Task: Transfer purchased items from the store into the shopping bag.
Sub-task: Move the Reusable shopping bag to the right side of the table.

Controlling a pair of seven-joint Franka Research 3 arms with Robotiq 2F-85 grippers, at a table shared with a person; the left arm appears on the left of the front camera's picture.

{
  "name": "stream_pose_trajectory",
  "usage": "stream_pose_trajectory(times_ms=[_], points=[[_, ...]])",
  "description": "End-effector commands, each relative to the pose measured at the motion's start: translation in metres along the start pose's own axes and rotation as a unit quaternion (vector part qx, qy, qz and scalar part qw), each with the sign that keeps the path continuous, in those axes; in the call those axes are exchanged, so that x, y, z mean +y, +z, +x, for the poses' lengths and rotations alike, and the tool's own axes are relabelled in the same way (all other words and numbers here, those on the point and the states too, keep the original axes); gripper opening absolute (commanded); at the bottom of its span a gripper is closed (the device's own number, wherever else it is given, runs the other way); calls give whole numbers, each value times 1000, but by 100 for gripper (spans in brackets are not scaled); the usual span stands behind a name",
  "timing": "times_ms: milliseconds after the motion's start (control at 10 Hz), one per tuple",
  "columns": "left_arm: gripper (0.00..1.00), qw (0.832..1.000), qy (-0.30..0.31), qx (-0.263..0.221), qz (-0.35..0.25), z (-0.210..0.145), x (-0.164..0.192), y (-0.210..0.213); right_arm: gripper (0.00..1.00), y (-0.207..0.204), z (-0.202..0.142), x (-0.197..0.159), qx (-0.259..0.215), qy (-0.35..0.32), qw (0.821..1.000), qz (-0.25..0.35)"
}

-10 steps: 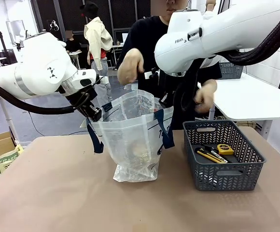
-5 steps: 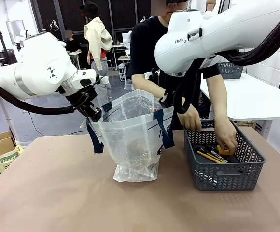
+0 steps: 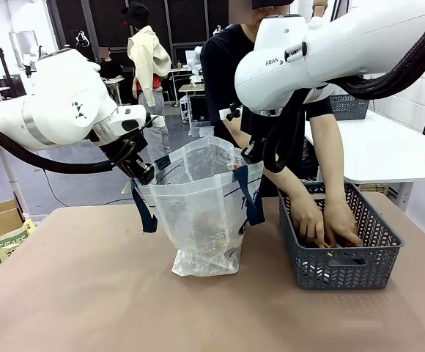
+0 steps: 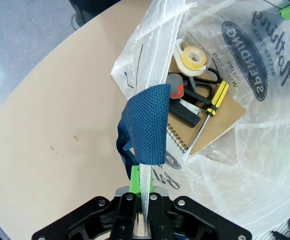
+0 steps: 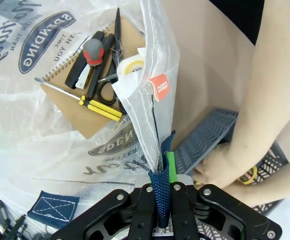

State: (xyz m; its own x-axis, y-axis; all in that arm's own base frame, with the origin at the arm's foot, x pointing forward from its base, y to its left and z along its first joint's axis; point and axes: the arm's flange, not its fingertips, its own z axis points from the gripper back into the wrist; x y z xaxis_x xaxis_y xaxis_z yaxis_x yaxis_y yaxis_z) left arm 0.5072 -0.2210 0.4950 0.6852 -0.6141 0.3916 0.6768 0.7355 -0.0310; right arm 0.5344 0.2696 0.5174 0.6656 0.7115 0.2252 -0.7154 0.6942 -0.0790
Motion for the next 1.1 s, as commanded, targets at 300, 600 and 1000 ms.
stream_pose_trajectory(times_ms=[300,600,1000], points=[[0,1000,3,-3,1,0,1,1,0,-1,-1,-1,1,-1,1000,0],[0,1000,3,-3,1,0,1,1,0,-1,-1,-1,1,-1,1000,0],[0,1000,3,-3,1,0,1,1,0,-1,-1,-1,1,-1,1000,0]])
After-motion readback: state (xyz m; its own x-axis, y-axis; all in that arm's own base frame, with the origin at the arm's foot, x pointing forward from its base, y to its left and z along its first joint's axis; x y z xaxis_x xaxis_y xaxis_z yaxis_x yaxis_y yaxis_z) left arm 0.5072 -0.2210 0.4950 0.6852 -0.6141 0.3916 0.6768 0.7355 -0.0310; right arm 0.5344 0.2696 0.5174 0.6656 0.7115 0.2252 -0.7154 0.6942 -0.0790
